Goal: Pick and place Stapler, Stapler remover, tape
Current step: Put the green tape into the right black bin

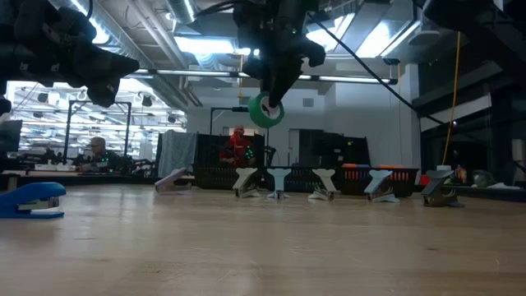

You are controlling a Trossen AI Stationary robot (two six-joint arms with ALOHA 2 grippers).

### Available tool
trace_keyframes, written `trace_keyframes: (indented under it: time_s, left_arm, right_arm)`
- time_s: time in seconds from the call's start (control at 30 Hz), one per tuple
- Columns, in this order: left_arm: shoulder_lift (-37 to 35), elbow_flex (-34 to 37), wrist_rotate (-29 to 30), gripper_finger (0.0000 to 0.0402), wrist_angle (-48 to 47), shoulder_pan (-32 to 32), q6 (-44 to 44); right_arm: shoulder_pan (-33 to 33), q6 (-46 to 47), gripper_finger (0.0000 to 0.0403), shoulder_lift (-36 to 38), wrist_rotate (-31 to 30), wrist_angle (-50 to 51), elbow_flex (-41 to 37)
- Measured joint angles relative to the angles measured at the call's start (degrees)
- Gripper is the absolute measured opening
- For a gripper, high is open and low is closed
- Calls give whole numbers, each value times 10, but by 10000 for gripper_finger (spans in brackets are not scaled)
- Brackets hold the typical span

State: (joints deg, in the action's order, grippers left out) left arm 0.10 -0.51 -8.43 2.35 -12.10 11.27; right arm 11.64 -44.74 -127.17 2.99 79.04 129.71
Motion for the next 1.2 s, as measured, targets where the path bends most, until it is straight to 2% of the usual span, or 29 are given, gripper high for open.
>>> trace_keyframes:
  time_s: [0.17, 0.4, 0.67, 0.73, 0.83, 0.97, 1.2]
  left_arm:
    - [0, 0, 0, 9, 0, 0, 0]
    - [0, 0, 0, 10, 0, 0, 0]
    - [0, 0, 0, 7, 0, 0, 0]
    - [0, 0, 0, 7, 0, 0, 0]
    - [0, 0, 0, 8, 0, 0, 0]
    - [0, 0, 0, 10, 0, 0, 0]
    - [0, 0, 0, 8, 0, 0, 0]
  right_arm:
    - [-7, 23, 100, 4, 28, 24, 0]
    - [-54, 31, 100, 43, 24, 40, 0]
    - [-93, 63, 100, 66, -82, 48, -14]
    - [-101, 65, 100, 90, -84, 27, -61]
    - [-115, 69, 100, 163, -92, -66, -190]
    - [-129, 85, 100, 262, -173, -200, -360]
    - [-115, 160, 111, 399, -236, -246, -533]
